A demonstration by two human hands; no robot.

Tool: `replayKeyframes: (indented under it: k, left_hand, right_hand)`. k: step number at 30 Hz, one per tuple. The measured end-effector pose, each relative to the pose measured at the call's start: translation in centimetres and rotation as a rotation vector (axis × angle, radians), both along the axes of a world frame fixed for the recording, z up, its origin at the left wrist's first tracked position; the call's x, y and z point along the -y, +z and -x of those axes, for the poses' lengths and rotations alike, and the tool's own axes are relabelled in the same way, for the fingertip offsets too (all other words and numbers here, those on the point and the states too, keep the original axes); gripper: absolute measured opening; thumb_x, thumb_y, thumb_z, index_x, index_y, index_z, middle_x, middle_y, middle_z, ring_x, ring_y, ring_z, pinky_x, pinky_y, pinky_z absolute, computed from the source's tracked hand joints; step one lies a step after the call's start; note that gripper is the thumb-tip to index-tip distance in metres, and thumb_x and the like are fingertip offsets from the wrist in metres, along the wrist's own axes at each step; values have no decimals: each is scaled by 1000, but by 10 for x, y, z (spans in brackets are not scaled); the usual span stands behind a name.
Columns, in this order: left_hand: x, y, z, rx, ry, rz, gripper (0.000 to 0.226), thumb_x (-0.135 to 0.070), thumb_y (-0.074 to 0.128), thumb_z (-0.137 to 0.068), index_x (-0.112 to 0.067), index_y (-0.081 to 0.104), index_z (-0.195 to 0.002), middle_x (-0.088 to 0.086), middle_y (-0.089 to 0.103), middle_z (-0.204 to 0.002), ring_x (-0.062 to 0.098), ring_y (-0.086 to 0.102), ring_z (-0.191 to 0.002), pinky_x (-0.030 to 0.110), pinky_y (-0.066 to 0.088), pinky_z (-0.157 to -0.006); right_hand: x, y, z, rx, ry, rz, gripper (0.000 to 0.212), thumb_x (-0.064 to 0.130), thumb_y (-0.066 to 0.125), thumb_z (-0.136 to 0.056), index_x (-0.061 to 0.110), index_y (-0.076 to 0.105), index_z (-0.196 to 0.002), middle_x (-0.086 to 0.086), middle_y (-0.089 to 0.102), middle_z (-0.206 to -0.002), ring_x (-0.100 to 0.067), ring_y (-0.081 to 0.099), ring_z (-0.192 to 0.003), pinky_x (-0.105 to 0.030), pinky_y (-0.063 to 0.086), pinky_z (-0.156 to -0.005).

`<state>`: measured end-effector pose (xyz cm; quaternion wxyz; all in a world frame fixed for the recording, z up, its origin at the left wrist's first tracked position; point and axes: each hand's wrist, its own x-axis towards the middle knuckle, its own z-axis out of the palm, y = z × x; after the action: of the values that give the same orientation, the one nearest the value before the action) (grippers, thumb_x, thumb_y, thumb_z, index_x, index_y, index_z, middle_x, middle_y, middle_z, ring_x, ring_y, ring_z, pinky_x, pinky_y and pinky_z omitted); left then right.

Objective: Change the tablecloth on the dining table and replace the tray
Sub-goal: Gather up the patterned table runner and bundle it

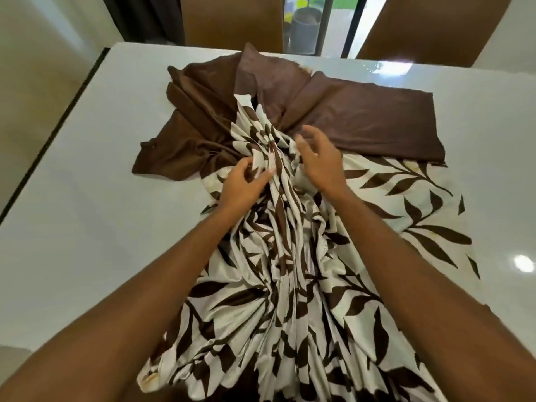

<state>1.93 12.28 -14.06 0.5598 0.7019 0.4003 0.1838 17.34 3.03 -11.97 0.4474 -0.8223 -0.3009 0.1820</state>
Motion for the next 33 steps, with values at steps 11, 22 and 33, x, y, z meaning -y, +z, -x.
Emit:
replayKeyframes:
  k: [11,22,33]
  left_hand:
    - [-62,31,6,-336,-744,-1102,74,-13,54,-85,-31,32,-154,16,45,-132,35,43,-118,56,45,-94]
    - [-45,32,-49,-547,-810,-938,44,-20,61,-90,-20,57,-134,11,59,-134,34,53,-125,42,43,-96]
    - [57,33,24,37,-334,9,49,3,48,-94,-16,51,-139,-6,62,-128,5,57,-118,18,41,-105]
  right_hand:
    - [181,0,236,-119,-81,633,132,101,50,-53,54,-30,-147,2,-44,-158,-32,-31,-149,-63,-13,-119]
    - [178,-43,187,258,-268,221,101,25,76,-83,30,14,-162,-13,48,-145,-32,53,-117,-46,50,-95]
    - [74,27,22,394,-166,-63,58,-1,60,-79,21,62,-133,-2,70,-119,-22,65,-107,-34,51,-92]
